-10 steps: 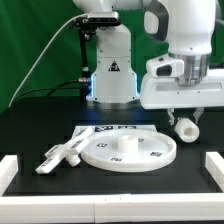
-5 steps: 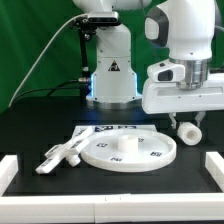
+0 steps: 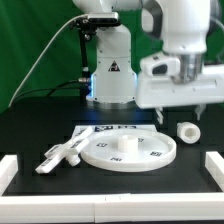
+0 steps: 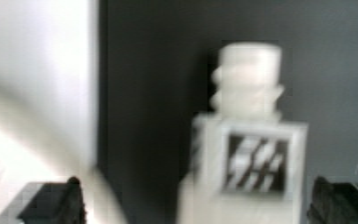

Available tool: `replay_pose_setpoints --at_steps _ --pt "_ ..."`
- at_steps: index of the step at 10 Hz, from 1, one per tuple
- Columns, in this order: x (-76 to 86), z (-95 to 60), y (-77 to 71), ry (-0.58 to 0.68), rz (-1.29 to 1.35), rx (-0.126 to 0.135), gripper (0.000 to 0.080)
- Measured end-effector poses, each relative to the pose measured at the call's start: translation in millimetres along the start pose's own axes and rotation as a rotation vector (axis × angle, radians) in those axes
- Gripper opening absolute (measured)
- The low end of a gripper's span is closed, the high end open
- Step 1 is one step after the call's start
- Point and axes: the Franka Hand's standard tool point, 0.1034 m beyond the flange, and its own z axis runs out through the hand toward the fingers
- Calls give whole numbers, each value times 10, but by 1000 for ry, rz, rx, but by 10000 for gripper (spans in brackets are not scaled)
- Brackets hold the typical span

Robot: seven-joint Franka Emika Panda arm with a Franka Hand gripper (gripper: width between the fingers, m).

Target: Assemble round table

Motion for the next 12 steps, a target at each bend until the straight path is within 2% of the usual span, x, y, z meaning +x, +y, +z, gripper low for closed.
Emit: replay_pose_setpoints --at_steps 2,3,4,7,9,10,12 --pt "137 -188 275 12 -52 6 648" --pt "177 -241 278 29 -49 2 648" --pt "196 -288 182 39 -63 -1 649" --pt "193 -256 240 33 -70 0 649" --pt "459 -246 593 52 -211 -18 649" --pt "553 -207 709 79 -270 -32 649" --pt "598 -131 721 125 -367 -57 649"
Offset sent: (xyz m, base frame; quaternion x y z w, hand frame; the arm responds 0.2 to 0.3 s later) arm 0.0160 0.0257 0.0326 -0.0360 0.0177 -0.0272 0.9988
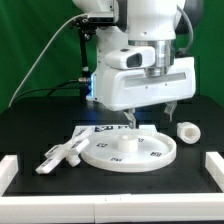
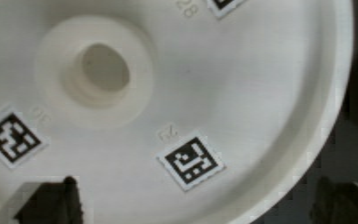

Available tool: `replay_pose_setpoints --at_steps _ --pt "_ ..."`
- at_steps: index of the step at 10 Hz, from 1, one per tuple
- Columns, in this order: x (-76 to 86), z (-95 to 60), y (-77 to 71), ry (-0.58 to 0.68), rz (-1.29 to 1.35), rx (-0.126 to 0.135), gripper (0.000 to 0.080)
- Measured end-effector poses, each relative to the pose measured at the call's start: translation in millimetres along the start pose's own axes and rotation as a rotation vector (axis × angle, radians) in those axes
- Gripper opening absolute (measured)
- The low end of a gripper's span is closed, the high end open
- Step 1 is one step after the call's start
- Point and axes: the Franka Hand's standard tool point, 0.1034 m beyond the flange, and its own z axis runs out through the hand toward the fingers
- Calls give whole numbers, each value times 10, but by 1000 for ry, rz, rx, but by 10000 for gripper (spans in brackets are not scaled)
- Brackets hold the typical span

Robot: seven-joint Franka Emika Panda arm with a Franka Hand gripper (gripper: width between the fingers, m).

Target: Assemble round table

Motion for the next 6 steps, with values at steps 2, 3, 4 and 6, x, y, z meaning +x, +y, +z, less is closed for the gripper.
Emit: replay_pose_setpoints --at_steps 2,3,4,6 --pt "-6 -6 1 -5 7 4 649" --pt "-32 21 40 -5 -31 2 649" --pt "-132 102 190 -2 -121 -4 649" --pt "-275 232 380 -2 -139 -7 649"
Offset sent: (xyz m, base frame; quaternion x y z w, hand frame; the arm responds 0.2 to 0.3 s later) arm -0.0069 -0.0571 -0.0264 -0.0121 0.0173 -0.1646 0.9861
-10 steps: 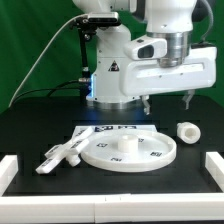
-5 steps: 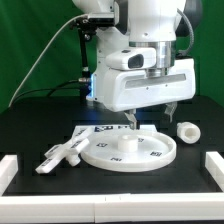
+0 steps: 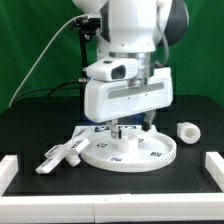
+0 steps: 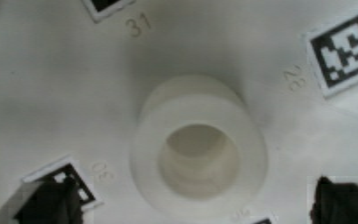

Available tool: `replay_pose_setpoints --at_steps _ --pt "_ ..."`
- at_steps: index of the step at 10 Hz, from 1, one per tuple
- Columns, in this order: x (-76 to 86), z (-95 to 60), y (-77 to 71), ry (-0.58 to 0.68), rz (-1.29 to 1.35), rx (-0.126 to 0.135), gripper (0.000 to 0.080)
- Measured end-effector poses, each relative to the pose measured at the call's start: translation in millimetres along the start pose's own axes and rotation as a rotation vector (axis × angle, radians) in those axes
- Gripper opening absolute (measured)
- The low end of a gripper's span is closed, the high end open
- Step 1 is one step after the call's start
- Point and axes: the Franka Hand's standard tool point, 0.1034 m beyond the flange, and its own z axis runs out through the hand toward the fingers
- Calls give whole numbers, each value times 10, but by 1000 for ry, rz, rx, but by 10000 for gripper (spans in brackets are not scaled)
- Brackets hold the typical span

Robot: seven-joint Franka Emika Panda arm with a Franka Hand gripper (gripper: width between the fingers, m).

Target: Assemble round table

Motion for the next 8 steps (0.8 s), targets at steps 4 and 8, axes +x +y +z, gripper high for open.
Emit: replay_pose_setpoints --at_steps 4,8 --pt "-101 237 23 -25 11 22 649" --pt "-100 235 26 -25 10 22 523"
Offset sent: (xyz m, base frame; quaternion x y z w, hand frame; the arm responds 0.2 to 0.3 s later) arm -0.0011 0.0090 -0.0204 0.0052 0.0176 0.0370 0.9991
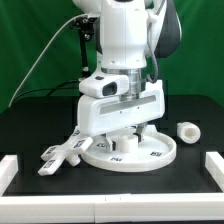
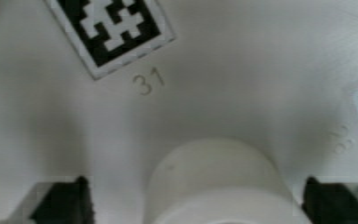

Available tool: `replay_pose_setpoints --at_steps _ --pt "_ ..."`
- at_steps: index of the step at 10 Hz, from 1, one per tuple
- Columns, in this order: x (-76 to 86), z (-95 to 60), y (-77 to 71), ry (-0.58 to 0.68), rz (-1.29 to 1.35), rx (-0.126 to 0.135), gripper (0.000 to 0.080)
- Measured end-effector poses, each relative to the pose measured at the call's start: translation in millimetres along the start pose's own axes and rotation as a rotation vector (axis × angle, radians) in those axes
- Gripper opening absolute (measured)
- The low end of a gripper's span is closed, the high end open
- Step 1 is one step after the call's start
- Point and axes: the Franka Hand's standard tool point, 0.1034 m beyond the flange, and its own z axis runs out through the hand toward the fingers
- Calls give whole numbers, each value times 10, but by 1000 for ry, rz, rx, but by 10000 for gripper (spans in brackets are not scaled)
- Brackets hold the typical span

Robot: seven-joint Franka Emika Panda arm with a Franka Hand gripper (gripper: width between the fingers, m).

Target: Assemble round table

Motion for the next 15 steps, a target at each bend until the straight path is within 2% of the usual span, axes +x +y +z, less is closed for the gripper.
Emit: replay_pose_setpoints --at_steps 1,2,3,5,8,13,15 --pt "1 -1 1 0 0 0 400" --pt "8 0 5 -2 2 2 403" --pt "69 -6 33 -16 17 11 403" --pt "222 -7 90 -8 20 8 403" --pt "542 -36 164 12 17 4 404" --pt "536 -14 146 4 32 9 404" --pt "788 -21 185 1 51 13 406"
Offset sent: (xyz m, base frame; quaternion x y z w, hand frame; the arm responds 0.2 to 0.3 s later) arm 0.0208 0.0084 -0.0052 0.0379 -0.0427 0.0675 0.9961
